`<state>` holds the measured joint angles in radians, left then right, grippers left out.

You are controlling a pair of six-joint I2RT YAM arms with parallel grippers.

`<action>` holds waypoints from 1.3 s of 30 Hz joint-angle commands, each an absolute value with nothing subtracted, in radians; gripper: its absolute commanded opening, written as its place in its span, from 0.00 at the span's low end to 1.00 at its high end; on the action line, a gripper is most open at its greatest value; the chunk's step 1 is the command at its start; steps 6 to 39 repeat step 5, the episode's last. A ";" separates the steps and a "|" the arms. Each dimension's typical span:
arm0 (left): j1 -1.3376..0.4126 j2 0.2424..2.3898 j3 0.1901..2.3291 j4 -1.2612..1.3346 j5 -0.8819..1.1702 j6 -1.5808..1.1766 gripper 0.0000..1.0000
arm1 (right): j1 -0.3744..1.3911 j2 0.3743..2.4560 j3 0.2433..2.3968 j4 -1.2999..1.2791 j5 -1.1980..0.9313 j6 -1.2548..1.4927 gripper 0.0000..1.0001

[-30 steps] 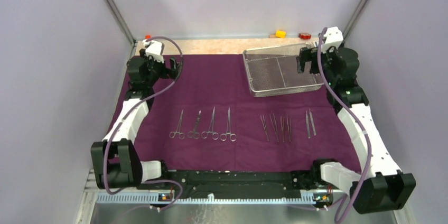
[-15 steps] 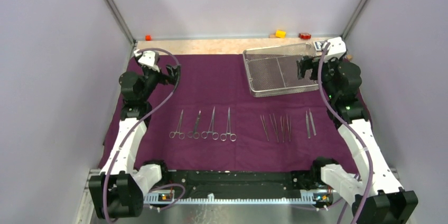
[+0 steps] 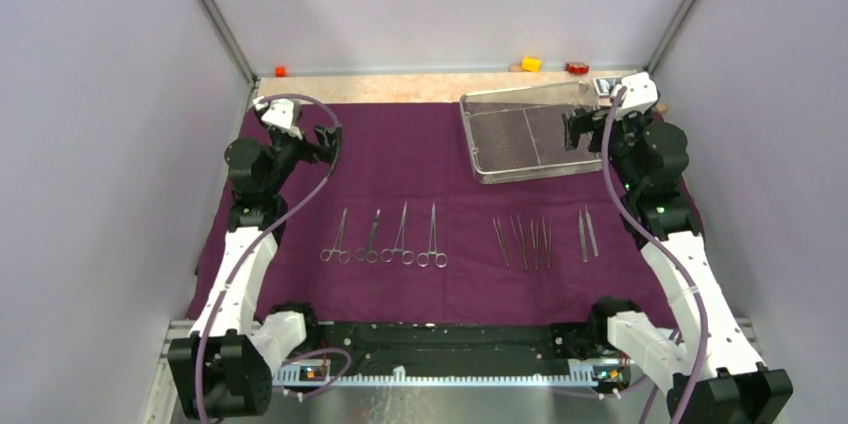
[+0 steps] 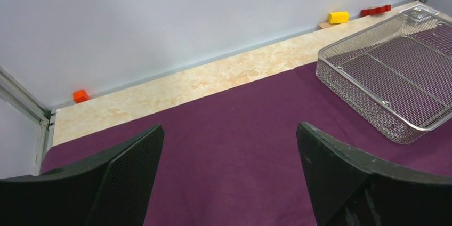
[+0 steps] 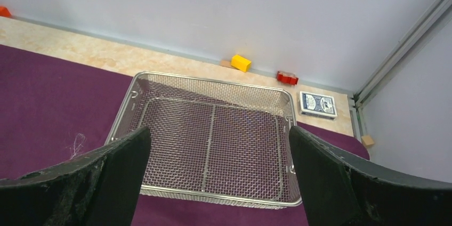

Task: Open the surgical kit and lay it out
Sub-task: Reset both arms

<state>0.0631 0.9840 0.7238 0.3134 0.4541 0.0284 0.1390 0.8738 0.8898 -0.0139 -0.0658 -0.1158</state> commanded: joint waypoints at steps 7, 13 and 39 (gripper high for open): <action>0.063 0.980 0.729 0.327 0.489 0.026 0.99 | 0.157 0.872 0.884 0.026 -0.086 -0.130 0.99; 0.063 0.980 0.729 0.327 0.489 0.026 0.99 | 0.157 0.872 0.884 0.026 -0.086 -0.130 0.99; 0.063 0.980 0.729 0.327 0.489 0.026 0.99 | 0.157 0.872 0.884 0.026 -0.086 -0.130 0.99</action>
